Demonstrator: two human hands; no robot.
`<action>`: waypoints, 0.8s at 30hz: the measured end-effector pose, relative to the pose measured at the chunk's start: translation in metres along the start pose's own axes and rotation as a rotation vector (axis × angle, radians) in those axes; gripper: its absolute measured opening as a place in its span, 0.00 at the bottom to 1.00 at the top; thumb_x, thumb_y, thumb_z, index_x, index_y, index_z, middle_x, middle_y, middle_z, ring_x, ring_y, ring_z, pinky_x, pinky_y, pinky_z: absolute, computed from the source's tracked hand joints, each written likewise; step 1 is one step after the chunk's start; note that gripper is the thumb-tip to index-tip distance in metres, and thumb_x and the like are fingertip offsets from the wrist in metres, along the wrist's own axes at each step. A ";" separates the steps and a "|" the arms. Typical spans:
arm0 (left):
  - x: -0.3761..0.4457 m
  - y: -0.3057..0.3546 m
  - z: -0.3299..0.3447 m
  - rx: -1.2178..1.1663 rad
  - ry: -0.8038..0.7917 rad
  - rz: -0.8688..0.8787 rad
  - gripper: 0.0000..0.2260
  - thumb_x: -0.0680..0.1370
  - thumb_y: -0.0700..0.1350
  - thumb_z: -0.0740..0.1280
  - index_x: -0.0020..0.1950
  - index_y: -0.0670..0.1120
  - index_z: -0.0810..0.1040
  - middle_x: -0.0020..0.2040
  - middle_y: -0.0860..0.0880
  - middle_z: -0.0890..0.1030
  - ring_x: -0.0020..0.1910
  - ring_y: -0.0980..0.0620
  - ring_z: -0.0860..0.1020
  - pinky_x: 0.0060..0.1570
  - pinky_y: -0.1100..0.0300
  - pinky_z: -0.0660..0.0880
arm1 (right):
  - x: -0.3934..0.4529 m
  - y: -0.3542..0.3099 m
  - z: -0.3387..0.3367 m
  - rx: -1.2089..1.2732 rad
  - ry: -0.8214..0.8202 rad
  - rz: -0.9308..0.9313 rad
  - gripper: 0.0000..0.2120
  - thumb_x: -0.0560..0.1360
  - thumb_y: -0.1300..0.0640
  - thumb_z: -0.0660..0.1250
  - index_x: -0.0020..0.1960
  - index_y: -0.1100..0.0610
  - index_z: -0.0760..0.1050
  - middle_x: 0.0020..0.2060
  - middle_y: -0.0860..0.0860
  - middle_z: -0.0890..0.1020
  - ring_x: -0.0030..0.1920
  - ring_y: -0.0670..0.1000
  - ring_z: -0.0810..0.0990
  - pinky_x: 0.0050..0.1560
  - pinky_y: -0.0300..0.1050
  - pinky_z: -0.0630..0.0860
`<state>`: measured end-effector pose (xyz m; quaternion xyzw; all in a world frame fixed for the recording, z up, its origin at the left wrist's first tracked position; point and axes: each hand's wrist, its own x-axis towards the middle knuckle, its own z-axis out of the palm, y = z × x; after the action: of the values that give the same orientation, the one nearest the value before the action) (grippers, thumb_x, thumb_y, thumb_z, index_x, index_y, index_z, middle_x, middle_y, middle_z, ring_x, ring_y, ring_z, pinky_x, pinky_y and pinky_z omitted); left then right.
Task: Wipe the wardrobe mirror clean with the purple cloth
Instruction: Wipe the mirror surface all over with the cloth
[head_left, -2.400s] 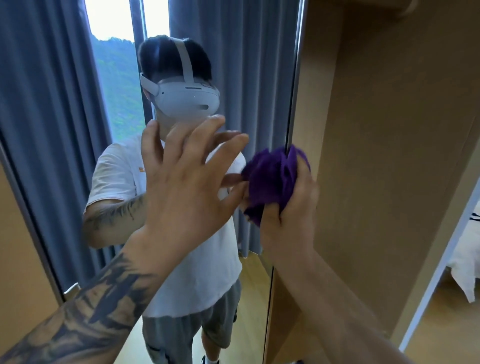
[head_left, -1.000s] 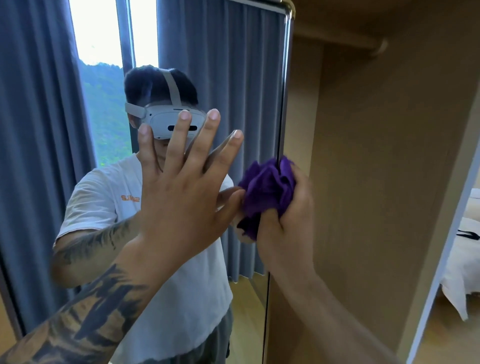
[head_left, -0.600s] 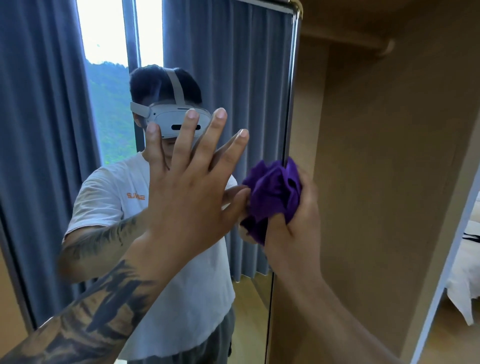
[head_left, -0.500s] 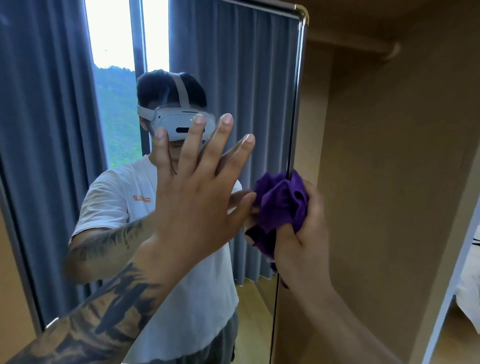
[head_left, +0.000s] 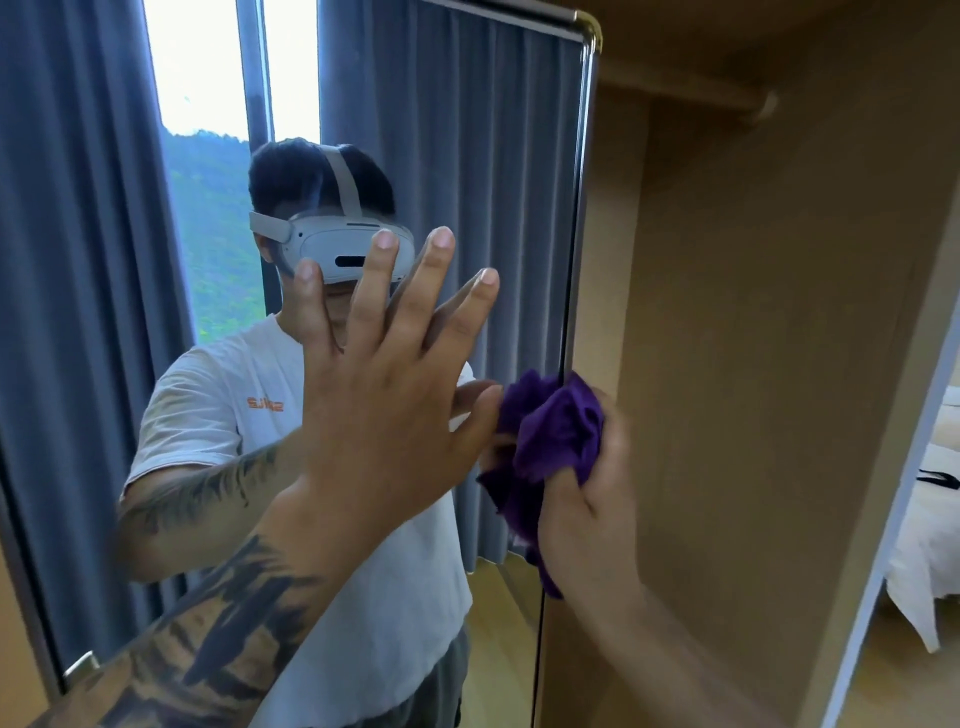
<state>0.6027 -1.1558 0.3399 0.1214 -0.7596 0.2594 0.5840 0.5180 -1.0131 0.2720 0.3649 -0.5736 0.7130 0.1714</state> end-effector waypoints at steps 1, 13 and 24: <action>0.000 0.001 0.000 0.002 0.001 0.000 0.32 0.80 0.64 0.60 0.82 0.53 0.65 0.84 0.44 0.61 0.83 0.37 0.57 0.77 0.29 0.45 | 0.002 0.000 -0.001 -0.003 -0.008 0.004 0.21 0.79 0.54 0.64 0.72 0.47 0.69 0.56 0.36 0.80 0.57 0.40 0.81 0.54 0.34 0.79; 0.000 0.000 -0.003 -0.011 -0.018 -0.001 0.33 0.80 0.64 0.63 0.82 0.52 0.65 0.84 0.44 0.61 0.83 0.37 0.57 0.77 0.27 0.47 | 0.062 -0.048 0.005 0.073 -0.023 -0.041 0.23 0.82 0.61 0.65 0.74 0.45 0.67 0.57 0.38 0.80 0.57 0.40 0.81 0.52 0.35 0.80; 0.002 0.003 -0.008 -0.005 -0.030 0.005 0.32 0.80 0.62 0.61 0.82 0.52 0.66 0.84 0.44 0.61 0.83 0.37 0.57 0.77 0.28 0.46 | 0.115 -0.086 0.006 0.029 -0.043 -0.138 0.22 0.81 0.63 0.63 0.72 0.46 0.69 0.51 0.36 0.81 0.51 0.35 0.81 0.44 0.26 0.75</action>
<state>0.6073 -1.1492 0.3426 0.1218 -0.7691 0.2573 0.5722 0.4996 -1.0145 0.4145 0.4210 -0.5404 0.6997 0.2027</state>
